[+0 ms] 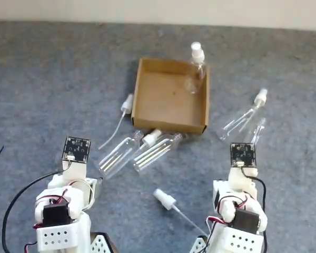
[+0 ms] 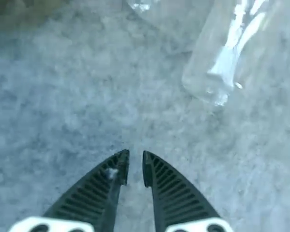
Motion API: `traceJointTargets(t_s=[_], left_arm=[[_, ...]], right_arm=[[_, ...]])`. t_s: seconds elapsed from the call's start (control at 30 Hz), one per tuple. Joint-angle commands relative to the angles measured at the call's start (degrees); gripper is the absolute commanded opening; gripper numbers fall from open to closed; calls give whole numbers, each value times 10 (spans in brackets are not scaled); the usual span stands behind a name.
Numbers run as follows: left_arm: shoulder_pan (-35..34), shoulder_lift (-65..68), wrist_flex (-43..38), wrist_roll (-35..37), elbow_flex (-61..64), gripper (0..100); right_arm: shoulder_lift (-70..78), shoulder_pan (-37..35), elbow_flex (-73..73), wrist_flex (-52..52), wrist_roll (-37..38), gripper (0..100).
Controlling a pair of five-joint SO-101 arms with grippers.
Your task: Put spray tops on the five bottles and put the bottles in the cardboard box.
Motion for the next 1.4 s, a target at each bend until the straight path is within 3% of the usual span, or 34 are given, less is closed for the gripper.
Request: traceJointTargets(t_s=[0.0,0.13,0.2,0.43,0.57,0.77,0.93,1.17,1.27,1.37], left_arm=[[8,-7,-25,3,11,234],[7,-7,-77,3,11,234],[7,-7,-79,0,11,234],[7,-7,-78,-144,11,232],[7,-7,-58,-165,11,232],[7,-7,-55,-166,11,232],[7,-7,-55,-167,11,232],[0,-7,-57,-168,11,232],[-58,-7,-77,-169,11,232],[-131,-7,-152,-169,11,232]], right_arm=[[-6,-7,69,-56,40,13],[-7,-8,69,-112,186,12],[-7,-7,68,-139,217,12],[-1,7,-60,-168,77,17],[45,7,-160,-143,25,22],[311,7,-365,-138,-13,173],[543,0,-546,-81,-17,180],[721,-120,-702,68,-17,185],[756,-180,-738,95,-48,185],[778,-209,-753,100,-89,185]])
